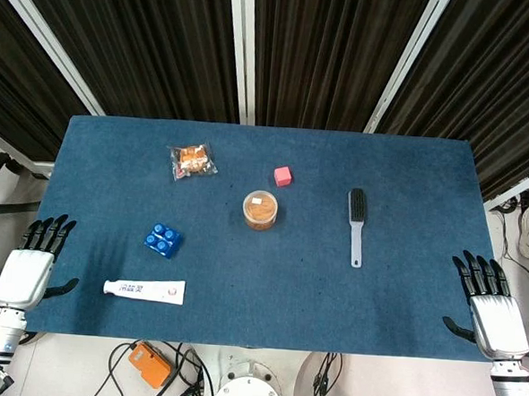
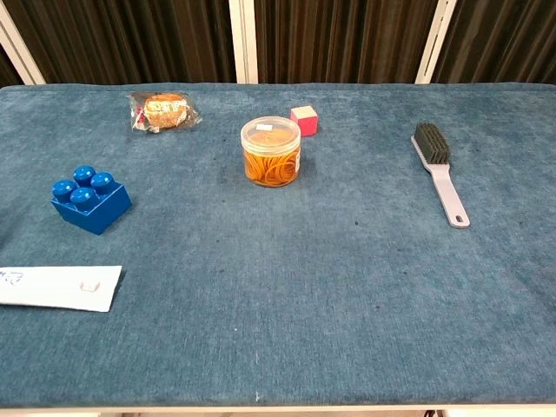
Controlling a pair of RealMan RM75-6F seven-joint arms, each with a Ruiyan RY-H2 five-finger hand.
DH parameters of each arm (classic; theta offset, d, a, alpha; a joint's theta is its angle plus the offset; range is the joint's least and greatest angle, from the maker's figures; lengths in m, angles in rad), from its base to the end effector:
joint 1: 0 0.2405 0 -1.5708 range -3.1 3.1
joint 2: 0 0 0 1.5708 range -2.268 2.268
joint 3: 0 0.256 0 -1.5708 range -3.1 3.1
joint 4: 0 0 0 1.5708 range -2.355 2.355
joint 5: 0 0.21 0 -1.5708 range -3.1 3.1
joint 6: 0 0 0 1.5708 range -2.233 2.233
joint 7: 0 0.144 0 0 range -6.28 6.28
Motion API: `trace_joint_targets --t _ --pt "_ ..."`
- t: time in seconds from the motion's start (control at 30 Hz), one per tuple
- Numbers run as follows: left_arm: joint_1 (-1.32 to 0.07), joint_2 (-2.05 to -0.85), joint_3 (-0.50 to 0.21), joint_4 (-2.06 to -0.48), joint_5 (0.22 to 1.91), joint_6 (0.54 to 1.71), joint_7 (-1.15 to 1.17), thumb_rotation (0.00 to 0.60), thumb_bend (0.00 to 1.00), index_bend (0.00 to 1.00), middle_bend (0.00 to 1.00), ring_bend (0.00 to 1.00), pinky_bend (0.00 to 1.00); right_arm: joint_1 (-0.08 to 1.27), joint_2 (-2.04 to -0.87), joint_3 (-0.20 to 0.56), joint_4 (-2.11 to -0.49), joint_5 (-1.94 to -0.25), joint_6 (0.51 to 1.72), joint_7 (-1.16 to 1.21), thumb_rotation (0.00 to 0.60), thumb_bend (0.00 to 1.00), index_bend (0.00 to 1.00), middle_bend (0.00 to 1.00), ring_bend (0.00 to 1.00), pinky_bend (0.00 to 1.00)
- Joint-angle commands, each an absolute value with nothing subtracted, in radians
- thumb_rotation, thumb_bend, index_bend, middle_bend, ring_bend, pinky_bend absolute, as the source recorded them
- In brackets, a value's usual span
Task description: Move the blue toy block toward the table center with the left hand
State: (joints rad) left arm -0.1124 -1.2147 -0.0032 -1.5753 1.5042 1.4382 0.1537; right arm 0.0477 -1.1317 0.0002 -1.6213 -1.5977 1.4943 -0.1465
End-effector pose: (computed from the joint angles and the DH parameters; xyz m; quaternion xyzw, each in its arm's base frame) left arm -0.3095 0.1790 0.1184 -0.6395 -0.3745 -0.3423 0.5776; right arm -0.3047 -0.1583 0.1434 0.6467 -0.3495 0.3480 0.5818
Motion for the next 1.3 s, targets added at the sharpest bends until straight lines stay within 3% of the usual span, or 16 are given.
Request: trace_joint_targets --t 0.03,0.23,0.4,0.73,1.0,1.1,1.23,1.3 --pt "-0.113 -1.216 -0.003 -1.574 1.505 1.436 0.154 0.600 0.10 0.00 0.00 0.00 0.04 0.048 -1.131 0.000 -1.622 -1.597 1.493 -0.147 0.600 0.23 0.00 0.00 0.00 0.00" --pt "-0.168 -1.228 0.004 -1.537 1.579 1.393 0.090 0.600 0.11 0.00 0.00 0.00 0.04 0.043 -1.130 0.001 -1.624 -1.597 1.503 -0.142 0.600 0.23 0.00 0.00 0.00 0.00" --pt "-0.279 -1.241 -0.019 -1.514 1.622 1.275 0.088 0.600 0.12 0.00 0.00 0.00 0.04 0.044 -1.133 0.004 -1.625 -1.590 1.499 -0.148 0.600 0.23 0.00 0.00 0.00 0.00" --pt "-0.463 -1.328 -0.094 -1.488 1.434 0.968 0.192 0.600 0.14 0.00 0.00 0.00 0.04 0.044 -1.125 0.009 -1.622 -1.577 1.498 -0.129 0.600 0.23 0.00 0.00 0.00 0.00" --pt "-0.528 -1.378 -0.096 -1.460 1.300 0.847 0.287 0.600 0.16 0.00 0.00 0.00 0.04 0.037 -1.121 0.007 -1.618 -1.587 1.514 -0.114 0.600 0.23 0.00 0.00 0.00 0.00" --pt "-0.543 -1.389 -0.099 -1.447 1.274 0.837 0.302 0.600 0.22 0.10 0.10 0.05 0.09 0.035 -1.121 0.006 -1.618 -1.590 1.517 -0.114 0.600 0.23 0.00 0.00 0.00 0.00" --pt "-0.556 -1.407 -0.099 -1.429 1.251 0.845 0.330 0.600 0.32 0.34 0.35 0.25 0.26 0.035 -1.123 0.006 -1.618 -1.591 1.518 -0.115 0.600 0.23 0.00 0.00 0.00 0.00" --pt "-0.563 -1.416 -0.098 -1.421 1.249 0.850 0.332 0.600 0.35 0.41 0.43 0.31 0.29 0.035 -1.122 0.007 -1.618 -1.589 1.517 -0.115 0.600 0.23 0.00 0.00 0.00 0.00"
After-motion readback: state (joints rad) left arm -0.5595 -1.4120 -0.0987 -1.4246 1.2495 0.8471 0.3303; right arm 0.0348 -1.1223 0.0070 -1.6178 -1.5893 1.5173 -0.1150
